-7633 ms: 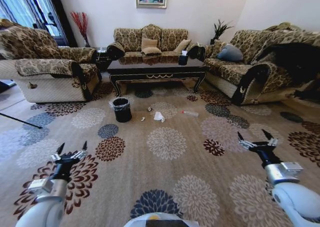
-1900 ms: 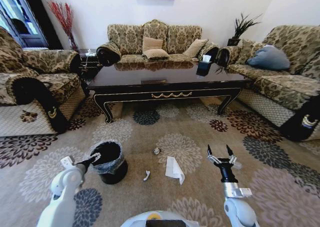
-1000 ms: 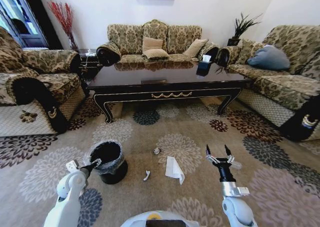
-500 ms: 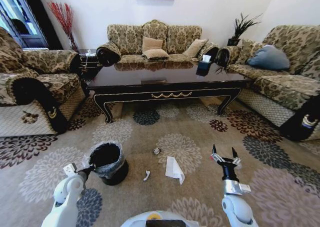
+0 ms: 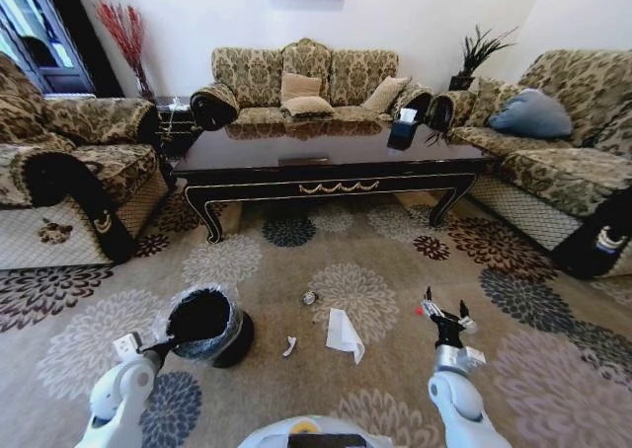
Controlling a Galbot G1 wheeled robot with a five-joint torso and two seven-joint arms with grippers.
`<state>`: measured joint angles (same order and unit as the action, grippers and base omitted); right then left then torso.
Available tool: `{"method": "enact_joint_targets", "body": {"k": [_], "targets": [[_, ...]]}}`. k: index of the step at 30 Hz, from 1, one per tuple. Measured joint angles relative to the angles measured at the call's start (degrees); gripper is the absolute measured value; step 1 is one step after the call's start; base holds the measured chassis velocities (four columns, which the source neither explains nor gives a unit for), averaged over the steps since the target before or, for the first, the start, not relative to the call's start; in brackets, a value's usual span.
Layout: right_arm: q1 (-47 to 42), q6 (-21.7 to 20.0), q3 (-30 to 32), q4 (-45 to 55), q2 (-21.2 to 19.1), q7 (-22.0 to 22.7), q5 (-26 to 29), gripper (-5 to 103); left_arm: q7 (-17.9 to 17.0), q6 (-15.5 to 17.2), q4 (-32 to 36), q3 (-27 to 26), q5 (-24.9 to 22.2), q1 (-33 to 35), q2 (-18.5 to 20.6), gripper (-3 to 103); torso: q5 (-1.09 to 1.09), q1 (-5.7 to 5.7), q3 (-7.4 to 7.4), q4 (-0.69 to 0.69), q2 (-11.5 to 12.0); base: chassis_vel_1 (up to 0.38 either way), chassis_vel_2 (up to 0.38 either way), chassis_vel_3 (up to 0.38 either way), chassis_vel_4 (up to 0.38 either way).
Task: Move to the front of the table and pick up the trash from the floor, then place it into the trash bin.
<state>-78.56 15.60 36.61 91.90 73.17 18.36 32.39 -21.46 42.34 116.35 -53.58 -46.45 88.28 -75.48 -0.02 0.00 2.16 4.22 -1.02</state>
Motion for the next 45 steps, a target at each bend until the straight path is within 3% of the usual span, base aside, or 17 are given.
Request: {"method": "enact_joint_targets", "body": {"k": [3,5,6,9,15,22,31,45], "targets": [[3.79,-3.02,-1.40,-2.73,-0.94,4.65,4.83,100,-0.10,-0.01,4.81,-2.34,-1.31,2.12,-0.68,2,0.02,0.00,-0.01,0.03,-0.01,0.000,0.000,0.000,0.000],[8.76,-6.46,-2.60,-6.05,-1.31,10.02,11.71,100,-0.21,-0.02,9.87,-4.44,-2.37,4.11,-1.67,2,0.02,0.00,-0.01,0.02,0.00,0.000,0.000,0.000,0.000],[8.76,-6.46,-2.60,-6.05,-1.31,10.02,11.71,100,-0.21,-0.02,9.87,-4.44,-2.37,4.11,-1.67,2,0.02,0.00,-0.01,0.02,0.00,0.000,0.000,0.000,0.000],[14.71,-8.57,-3.28,-11.06,-1.32,15.36,18.90,100,-0.39,-0.04,15.22,-6.58,-2.76,6.64,-2.97,2,0.04,0.00,-0.01,0.01,0.00,0.000,0.000,0.000,0.000],[23.32,-8.87,-2.59,-21.77,-1.40,18.75,27.41,100,-0.56,-0.09,20.32,-8.86,-2.74,10.54,-5.29,2,0.03,0.00,-0.01,0.01,0.00,0.000,0.000,0.000,0.000],[31.21,-9.53,-1.08,-34.47,-2.43,22.16,32.92,100,-1.18,-0.10,22.05,-10.13,-2.68,13.21,-6.57,2,0.02,0.00,-0.01,0.02,0.00,0.000,0.000,0.000,0.000],[37.74,-12.01,-0.11,-41.19,-3.16,21.66,38.97,100,-1.55,-0.17,23.51,-10.20,-2.50,13.79,-6.84,2,0.02,0.00,-0.01,0.01,-0.01,0.000,0.000,0.000,0.000],[39.53,-12.67,0.41,-48.64,-4.20,15.83,39.44,100,-1.67,-0.21,23.22,-9.04,-2.21,13.50,-7.04,2,0.01,0.00,-0.01,0.01,-0.01,0.000,0.000,0.000,0.000]]}}
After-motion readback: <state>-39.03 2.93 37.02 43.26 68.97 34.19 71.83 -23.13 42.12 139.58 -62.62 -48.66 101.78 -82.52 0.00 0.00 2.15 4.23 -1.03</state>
